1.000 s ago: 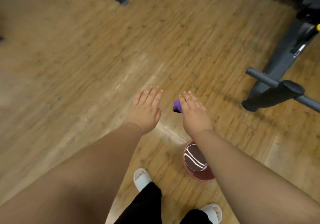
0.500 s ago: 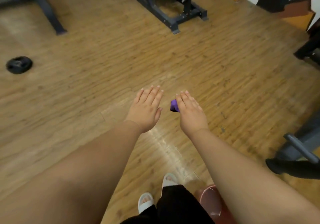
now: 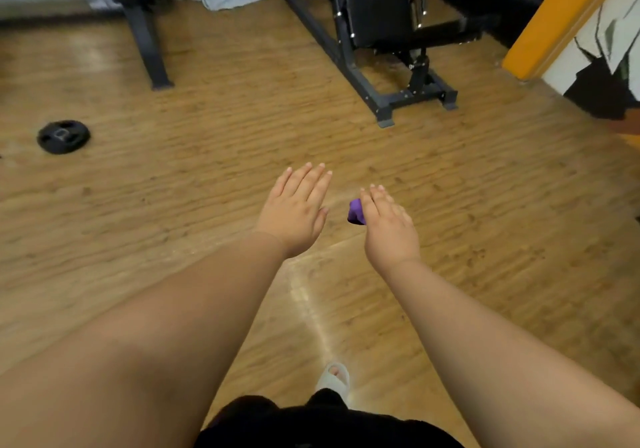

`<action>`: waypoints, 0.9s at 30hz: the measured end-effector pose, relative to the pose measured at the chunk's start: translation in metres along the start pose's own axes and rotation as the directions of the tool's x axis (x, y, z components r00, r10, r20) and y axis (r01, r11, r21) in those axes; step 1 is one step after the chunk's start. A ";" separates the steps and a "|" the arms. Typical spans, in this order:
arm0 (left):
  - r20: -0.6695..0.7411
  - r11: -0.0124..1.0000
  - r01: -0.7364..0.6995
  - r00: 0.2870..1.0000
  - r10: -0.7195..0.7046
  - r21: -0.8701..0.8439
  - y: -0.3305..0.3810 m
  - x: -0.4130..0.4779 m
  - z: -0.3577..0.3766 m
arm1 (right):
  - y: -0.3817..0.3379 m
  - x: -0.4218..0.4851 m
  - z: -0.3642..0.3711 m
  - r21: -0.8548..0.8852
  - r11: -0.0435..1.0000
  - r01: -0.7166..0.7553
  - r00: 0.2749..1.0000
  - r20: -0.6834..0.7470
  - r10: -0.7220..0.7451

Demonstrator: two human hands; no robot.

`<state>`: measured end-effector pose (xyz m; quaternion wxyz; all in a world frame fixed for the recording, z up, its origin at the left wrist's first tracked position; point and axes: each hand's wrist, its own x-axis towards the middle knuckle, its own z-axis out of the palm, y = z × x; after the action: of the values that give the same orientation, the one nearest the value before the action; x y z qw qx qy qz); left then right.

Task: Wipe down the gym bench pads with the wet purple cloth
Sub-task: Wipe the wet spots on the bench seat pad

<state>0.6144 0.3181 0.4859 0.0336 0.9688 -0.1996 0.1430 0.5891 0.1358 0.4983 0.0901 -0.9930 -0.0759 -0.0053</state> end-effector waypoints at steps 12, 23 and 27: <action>-0.025 1.000 -0.014 1.000 0.014 0.001 -0.072 0.241 0.061 | 0.061 0.256 -0.018 -0.040 0.998 0.043 0.999 -0.027 -0.044; 0.089 0.988 -0.152 0.984 0.153 -0.016 -0.183 0.498 0.112 | 0.095 0.505 -0.033 -0.010 0.990 -0.140 0.987 -0.080 0.139; 0.094 0.982 -0.182 0.978 0.186 -0.049 -0.192 0.580 0.144 | 0.131 0.576 -0.037 -0.021 0.983 -0.184 0.980 -0.074 0.182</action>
<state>1.2384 0.2579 0.5153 0.0296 0.9512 -0.2924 0.0936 1.1788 0.0881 0.5252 0.0793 -0.9961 0.0193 -0.0338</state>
